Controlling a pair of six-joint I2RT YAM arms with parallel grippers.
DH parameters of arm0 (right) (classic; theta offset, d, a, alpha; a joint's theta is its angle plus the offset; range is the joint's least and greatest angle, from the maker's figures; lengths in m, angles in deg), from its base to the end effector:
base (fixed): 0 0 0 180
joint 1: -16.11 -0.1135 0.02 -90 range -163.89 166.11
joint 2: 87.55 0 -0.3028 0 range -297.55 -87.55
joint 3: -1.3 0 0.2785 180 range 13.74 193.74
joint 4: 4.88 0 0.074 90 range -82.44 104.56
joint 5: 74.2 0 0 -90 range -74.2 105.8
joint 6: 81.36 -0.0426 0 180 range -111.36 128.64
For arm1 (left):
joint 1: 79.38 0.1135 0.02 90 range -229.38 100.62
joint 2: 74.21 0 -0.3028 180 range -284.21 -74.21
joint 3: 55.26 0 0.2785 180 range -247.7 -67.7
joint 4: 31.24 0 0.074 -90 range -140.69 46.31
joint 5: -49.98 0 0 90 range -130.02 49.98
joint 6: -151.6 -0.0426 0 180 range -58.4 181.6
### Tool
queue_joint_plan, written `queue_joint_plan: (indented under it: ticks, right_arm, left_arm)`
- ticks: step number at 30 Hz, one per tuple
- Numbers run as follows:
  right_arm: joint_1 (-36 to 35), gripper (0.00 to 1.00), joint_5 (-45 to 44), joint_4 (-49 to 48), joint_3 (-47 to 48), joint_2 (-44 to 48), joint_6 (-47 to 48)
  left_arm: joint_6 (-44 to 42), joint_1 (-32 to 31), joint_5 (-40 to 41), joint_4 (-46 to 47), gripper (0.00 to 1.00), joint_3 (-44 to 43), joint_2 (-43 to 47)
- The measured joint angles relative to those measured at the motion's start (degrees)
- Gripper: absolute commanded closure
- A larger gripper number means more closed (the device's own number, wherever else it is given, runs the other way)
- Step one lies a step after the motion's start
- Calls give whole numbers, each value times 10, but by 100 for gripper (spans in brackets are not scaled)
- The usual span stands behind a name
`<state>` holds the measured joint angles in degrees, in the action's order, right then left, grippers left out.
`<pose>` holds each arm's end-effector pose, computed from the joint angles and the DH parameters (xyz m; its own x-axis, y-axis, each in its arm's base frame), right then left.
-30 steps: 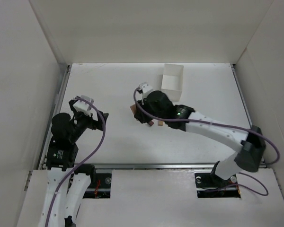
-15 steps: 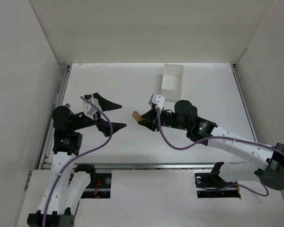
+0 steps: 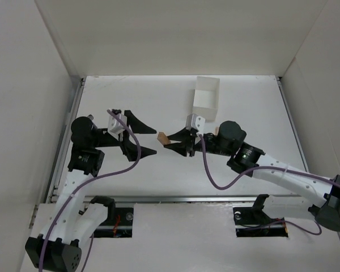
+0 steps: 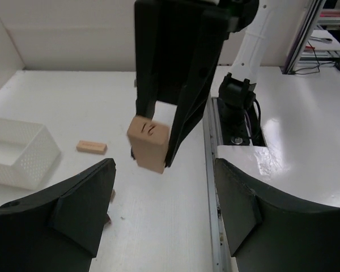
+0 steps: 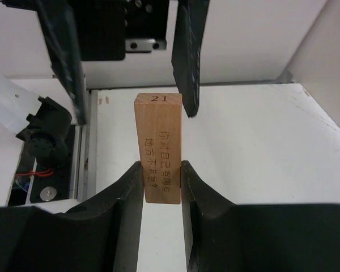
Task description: Build the wood block tower
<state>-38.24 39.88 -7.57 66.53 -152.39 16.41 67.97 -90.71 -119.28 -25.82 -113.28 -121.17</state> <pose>0.1505 0.2397 0.3955 0.1634 0.0161 -0.9864 -0.9661 0.2051 -0.1567 0.1538 -0.0735 0.4115 0.1699 -0.0551 -0.9839 0.9853 -0.0085 0.1706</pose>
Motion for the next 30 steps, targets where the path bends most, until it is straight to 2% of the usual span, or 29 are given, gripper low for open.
queue_joint_plan:
  ticks: [5,8,11,18,21,26,29,30]
  right_arm:
    - [0,100,12,-3,5,-16,0]
    - [-1,100,14,-3,10,-17,0]
    - [-1,100,15,-5,11,-19,0]
    - [-3,100,21,-10,12,-25,0]
    - [-5,100,26,-14,12,-28,0]
    - [-8,100,22,-16,15,-31,0]
    - [-8,100,21,-16,15,-31,0]
    - [-8,100,21,-15,15,-31,0]
  left_arm:
    - [64,-27,23,100,39,19,30]
    - [88,-28,37,136,39,33,31]
    - [92,-30,46,140,37,38,27]
    - [100,-32,78,146,39,45,10]
    - [110,-32,83,160,47,45,8]
    - [117,-33,72,167,85,46,7]
    - [114,-33,65,167,100,46,7]
    - [110,-33,64,167,100,46,7]
